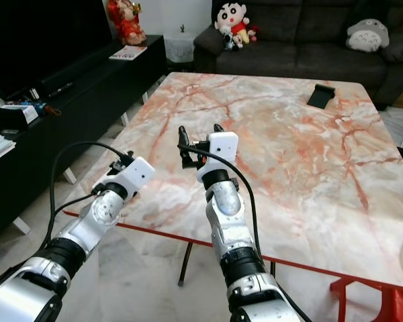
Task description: Picking trash to rubbish bin
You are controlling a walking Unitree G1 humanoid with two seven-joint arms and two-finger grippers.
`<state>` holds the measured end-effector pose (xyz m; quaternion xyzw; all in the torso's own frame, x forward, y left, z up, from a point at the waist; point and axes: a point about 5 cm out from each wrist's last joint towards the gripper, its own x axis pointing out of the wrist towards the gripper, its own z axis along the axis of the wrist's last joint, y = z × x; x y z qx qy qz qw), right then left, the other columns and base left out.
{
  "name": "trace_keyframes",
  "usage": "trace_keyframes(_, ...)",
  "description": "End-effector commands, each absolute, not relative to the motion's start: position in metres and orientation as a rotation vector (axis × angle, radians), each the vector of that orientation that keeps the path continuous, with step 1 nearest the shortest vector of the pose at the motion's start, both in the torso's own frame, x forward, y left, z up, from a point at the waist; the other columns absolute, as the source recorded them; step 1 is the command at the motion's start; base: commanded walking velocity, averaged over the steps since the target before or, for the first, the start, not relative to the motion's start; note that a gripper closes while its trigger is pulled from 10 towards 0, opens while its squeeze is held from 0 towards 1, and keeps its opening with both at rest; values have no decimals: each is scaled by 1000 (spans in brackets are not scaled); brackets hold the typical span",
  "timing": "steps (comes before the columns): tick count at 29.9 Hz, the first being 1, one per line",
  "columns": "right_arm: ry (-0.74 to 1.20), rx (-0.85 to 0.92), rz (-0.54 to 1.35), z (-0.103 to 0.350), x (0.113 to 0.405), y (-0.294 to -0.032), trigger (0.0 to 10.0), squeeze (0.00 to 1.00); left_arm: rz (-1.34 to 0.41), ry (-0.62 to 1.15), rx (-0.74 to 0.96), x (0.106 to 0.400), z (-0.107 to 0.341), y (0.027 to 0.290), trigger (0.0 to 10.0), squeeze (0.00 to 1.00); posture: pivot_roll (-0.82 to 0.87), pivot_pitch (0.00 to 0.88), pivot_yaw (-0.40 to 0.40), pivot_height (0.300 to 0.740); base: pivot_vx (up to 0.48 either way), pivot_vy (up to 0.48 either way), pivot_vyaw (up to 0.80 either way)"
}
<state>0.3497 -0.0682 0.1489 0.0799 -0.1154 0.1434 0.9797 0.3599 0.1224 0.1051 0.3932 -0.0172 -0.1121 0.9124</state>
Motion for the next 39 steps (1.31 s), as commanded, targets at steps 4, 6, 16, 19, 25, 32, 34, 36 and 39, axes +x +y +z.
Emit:
trace_keyframes(4, -238, 158, 299, 153, 350, -66, 10000, 0, -222, -3, 852, 364, 105, 125, 10000, 1000, -79, 0, 18, 740, 0, 0, 0)
trace_keyframes(6, -237, 157, 296, 152, 350, -68, 10000, 0, -232, 7, 853, 364, 104, 123, 10000, 1000, -80, 0, 17, 740, 0, 0, 0)
trace_keyframes(16, -233, 154, 291, 152, 350, -69, 10000, 0, -280, 37, 850, 365, 100, 118, 10000, 1000, -79, 0, 17, 740, 0, 0, 0)
trace_keyframes(19, -233, 155, 291, 152, 351, -69, 10000, 0, -282, 44, 872, 364, 98, 118, 10000, 1000, -78, 0, 19, 740, 0, 0, 0)
trace_keyframes(25, -235, 154, 290, 153, 351, -69, 10000, 0, -289, 60, 889, 364, 96, 119, 10000, 0, -78, 0, 19, 740, 0, 0, 0)
trace_keyframes(32, -236, 154, 290, 153, 351, -69, 10000, 0, -278, 120, 919, 363, 89, 124, 10000, 0, -77, 0, 19, 740, 0, 0, 0)
trace_keyframes(34, -236, 155, 290, 153, 351, -69, 10000, 0, -262, 138, 926, 363, 87, 127, 10000, 0, -77, 0, 19, 740, 0, 0, 0)
trace_keyframes(36, -236, 155, 290, 153, 351, -69, 10000, 0, -254, 147, 927, 363, 86, 129, 10000, 0, -77, 0, 19, 740, 0, 0, 0)
trace_keyframes(39, -236, 155, 290, 153, 351, -69, 10000, 0, -227, 164, 931, 363, 85, 133, 10000, 0, -77, 0, 19, 740, 0, 0, 0)
